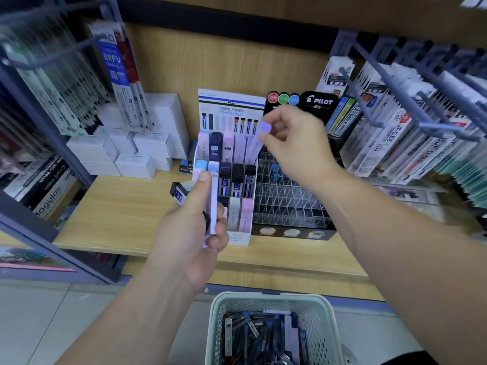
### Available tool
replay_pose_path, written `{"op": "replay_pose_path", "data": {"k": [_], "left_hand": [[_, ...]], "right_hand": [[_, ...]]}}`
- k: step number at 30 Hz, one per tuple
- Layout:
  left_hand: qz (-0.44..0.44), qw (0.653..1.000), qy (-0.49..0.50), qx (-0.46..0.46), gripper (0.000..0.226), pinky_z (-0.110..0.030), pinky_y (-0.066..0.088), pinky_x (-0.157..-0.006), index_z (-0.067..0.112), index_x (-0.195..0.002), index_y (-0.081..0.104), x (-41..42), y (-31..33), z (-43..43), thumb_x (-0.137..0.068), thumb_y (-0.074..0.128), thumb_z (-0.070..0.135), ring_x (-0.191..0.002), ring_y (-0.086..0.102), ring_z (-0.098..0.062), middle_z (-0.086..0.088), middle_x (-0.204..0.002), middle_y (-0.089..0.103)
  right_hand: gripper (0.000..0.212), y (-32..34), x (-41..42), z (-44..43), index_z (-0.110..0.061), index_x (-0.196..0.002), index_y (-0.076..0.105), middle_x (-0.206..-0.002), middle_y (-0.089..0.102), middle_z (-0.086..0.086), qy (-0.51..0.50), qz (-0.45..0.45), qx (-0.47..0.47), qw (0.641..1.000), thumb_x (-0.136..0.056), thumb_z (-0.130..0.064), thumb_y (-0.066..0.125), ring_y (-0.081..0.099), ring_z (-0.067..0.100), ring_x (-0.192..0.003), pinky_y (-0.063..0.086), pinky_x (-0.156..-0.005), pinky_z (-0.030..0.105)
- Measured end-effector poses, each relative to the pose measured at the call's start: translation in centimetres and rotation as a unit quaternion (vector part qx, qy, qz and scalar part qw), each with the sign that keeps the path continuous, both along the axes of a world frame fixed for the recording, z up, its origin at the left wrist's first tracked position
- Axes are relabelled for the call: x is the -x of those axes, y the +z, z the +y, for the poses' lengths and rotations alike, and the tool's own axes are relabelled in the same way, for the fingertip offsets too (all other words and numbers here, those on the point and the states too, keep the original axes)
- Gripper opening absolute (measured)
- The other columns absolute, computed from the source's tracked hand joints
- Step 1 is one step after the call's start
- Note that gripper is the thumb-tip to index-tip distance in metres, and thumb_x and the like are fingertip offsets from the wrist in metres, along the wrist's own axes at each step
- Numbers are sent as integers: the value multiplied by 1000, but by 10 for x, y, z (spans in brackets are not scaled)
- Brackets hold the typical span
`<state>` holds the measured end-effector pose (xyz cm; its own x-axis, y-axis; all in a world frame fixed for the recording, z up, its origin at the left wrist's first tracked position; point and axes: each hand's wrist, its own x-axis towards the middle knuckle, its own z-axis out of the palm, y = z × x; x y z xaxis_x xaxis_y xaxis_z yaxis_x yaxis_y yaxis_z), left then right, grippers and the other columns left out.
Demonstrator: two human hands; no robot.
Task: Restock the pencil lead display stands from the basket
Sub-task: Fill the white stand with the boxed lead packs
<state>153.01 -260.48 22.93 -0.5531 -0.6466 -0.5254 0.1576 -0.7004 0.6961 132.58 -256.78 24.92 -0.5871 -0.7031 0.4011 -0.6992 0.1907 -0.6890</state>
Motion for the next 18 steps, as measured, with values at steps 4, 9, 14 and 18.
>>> {"op": "replay_pose_path", "data": {"k": [4, 9, 14, 18], "left_hand": [[23, 1000, -4, -19, 26, -18, 22, -38, 16, -77, 60, -2, 2, -5, -85, 72, 38, -42, 37, -10, 0, -60, 49], [27, 998, 37, -43, 15, -19, 30, -41, 17, -76, 65, -4, 4, -7, -91, 67, 20, -43, 44, -13, -3, -58, 52], [28, 998, 28, -50, 16, -20, 31, -41, 16, -78, 59, -4, 5, -6, -93, 59, 10, -45, 42, -14, -3, -57, 51], [33, 999, 16, -38, 9, -21, 33, -43, 12, -87, 62, -5, 2, -5, -91, 57, 7, -48, 45, -15, -5, -62, 55]], "right_hand": [[21, -13, 2, -7, -12, -111, 70, -83, 62, -11, 1, 74, -48, 996, -90, -8, 72, 60, 6, -74, 50, -77, 19], [17, -20, 4, -12, -9, -100, 75, -95, 69, 5, 9, 192, -89, 977, -84, -10, 77, 64, 26, -85, 55, -78, 42], [22, -27, 3, -12, -13, -100, 75, -97, 67, 4, -12, 222, -101, 970, -79, -14, 82, 61, 28, -95, 52, -79, 39], [16, -17, -1, -6, -15, -99, 74, -95, 67, -2, -16, 204, -85, 975, -83, -18, 78, 59, 19, -91, 52, -81, 37]]}}
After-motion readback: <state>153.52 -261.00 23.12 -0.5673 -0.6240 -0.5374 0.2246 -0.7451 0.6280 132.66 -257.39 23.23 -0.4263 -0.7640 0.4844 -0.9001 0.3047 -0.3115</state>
